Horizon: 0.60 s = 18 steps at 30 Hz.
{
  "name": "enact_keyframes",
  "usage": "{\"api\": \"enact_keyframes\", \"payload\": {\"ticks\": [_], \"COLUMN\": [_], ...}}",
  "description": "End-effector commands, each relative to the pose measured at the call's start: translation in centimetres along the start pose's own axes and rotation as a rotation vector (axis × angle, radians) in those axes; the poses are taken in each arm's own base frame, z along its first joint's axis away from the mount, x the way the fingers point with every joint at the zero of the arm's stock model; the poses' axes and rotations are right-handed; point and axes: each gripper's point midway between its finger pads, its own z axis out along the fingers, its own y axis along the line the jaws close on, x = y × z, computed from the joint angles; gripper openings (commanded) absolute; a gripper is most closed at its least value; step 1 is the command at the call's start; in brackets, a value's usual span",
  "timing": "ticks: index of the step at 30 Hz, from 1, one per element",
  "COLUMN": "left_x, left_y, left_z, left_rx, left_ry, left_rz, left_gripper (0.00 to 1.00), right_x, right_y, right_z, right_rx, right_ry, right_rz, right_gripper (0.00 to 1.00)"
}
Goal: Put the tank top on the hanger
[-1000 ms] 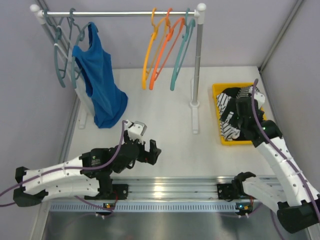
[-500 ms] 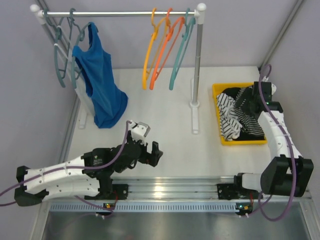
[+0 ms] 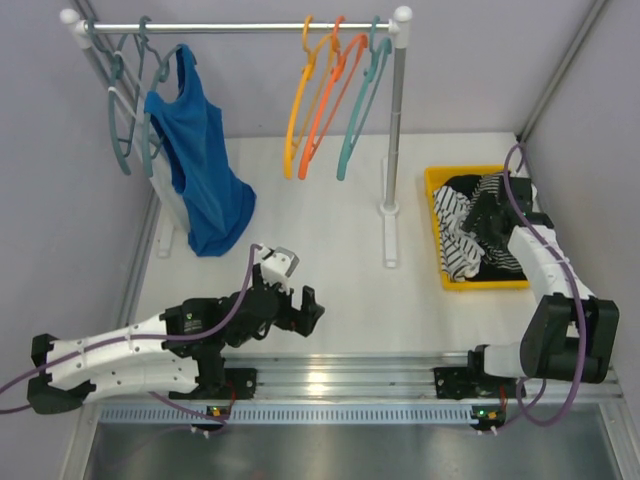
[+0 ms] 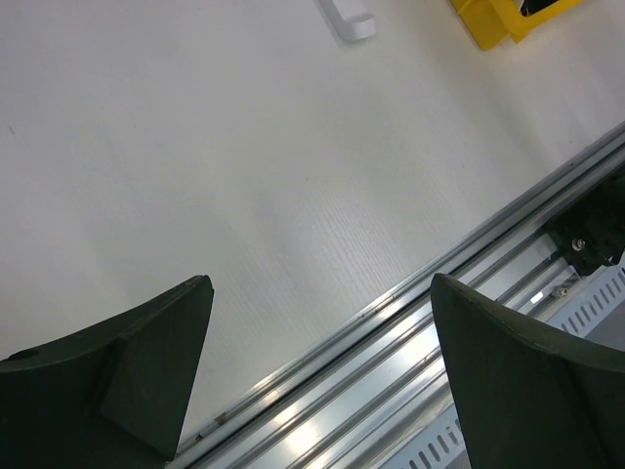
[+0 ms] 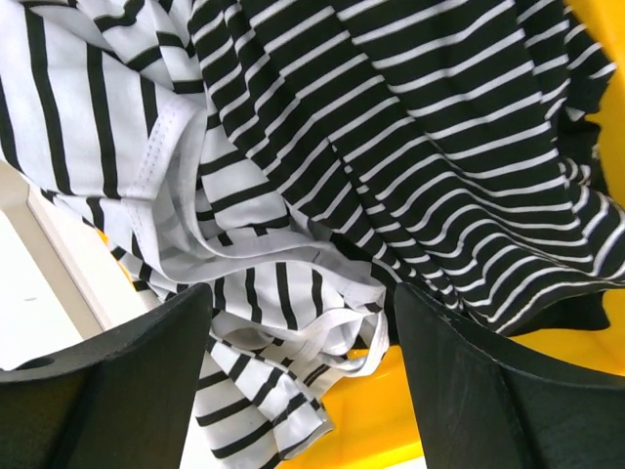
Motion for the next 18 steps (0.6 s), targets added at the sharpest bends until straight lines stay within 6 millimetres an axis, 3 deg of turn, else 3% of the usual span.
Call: {"api": "enact_keyframes", "payload": {"ticks": [1,7,18], "left_x": [-0.3,-0.1,0.5], "left_y": [-0.7,-0.9,-1.0], "left_z": [0.1,0.3,0.5], "left_rx": [0.030,0.039,0.048], "left_ry": [-0.019,-0.013,0.004], "left_rz": [-0.019,-0.010,-0.009], "left_gripper": [0.98,0.98,0.98], "right_x": [-0.1,2.3,3.1], "right_y": [1.2,1.3,1.0], "right_z": [0.3,1.7,2.4], "right_rx": [-0.067,-0.071,-0.057], "right_ry": [-0.017,0.033,0.046], "right_rz": [0.009,0.012,0.021], "right_gripper": [0.75,0.73,0.73]}}
